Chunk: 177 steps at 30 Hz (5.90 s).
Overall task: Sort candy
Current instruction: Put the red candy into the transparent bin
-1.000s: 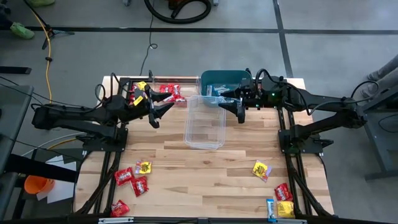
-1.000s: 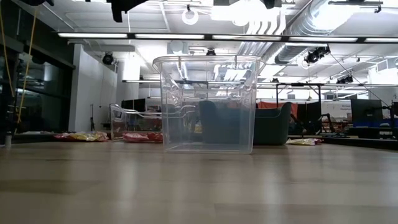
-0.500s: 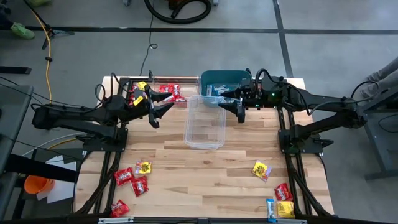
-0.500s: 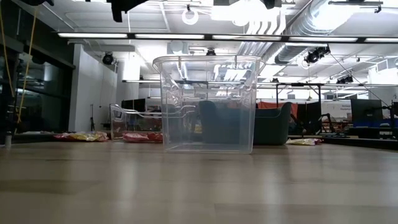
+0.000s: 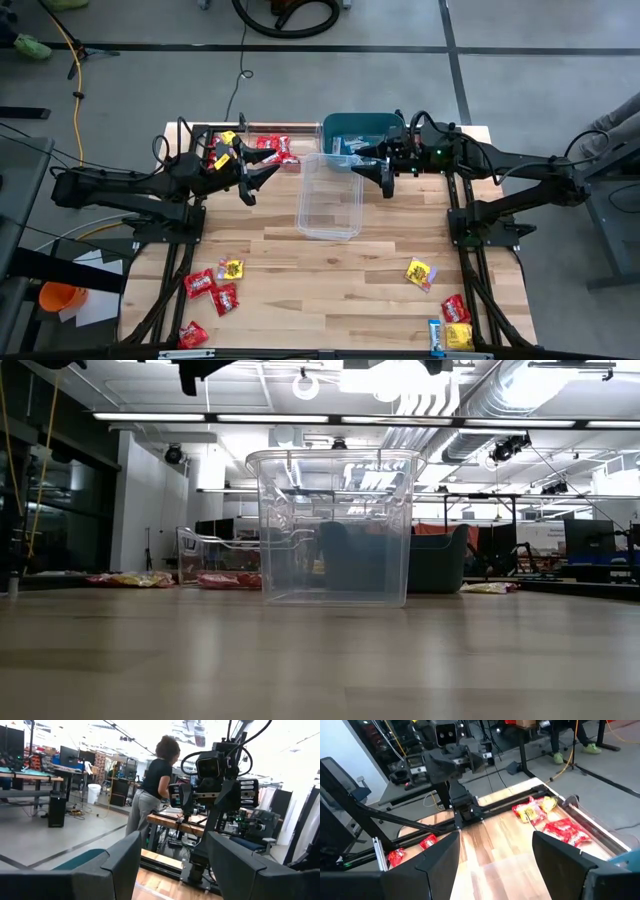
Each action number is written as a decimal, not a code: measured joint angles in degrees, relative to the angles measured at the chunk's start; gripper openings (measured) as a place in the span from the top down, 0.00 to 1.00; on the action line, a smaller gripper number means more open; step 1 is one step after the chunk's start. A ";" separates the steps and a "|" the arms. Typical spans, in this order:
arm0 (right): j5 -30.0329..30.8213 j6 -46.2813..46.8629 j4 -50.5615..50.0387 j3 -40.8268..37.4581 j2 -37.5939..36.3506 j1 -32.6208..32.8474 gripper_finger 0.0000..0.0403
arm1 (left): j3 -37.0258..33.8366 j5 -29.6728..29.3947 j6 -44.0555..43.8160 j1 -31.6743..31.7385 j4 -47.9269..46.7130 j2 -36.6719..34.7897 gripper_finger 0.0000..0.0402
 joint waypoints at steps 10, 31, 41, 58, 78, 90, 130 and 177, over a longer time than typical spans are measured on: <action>23.24 22.72 -27.47 0.07 0.26 -7.18 0.39 | 0.00 -0.01 -1.34 0.00 -0.09 0.00 0.47; 15.90 39.48 -10.80 -23.33 4.52 -49.33 0.39 | 0.00 -0.06 -1.36 0.00 -0.42 0.00 0.47; 18.71 44.73 -10.26 -20.74 19.23 -51.36 0.39 | 0.00 -2.23 -1.29 0.79 0.03 -0.06 0.47; 24.26 51.05 -15.12 -14.82 28.70 -51.80 0.39 | 0.07 -2.67 -1.25 3.65 0.36 -1.62 0.47; 26.18 57.10 -30.90 -3.41 41.89 -53.19 0.60 | 0.07 -2.62 -1.29 6.95 0.19 -1.79 0.47; 29.36 55.29 -32.20 -2.91 44.41 -51.34 0.65 | 0.07 -2.55 -1.30 9.06 0.20 -1.79 0.47; 25.85 17.42 -8.41 -5.27 3.14 -36.17 1.00 | 1.60 -2.60 -1.04 9.03 0.02 -2.38 0.47; 10.54 69.06 19.93 -43.71 13.96 -48.30 0.44 | 1.62 -3.08 -4.21 9.05 -0.01 -2.38 0.47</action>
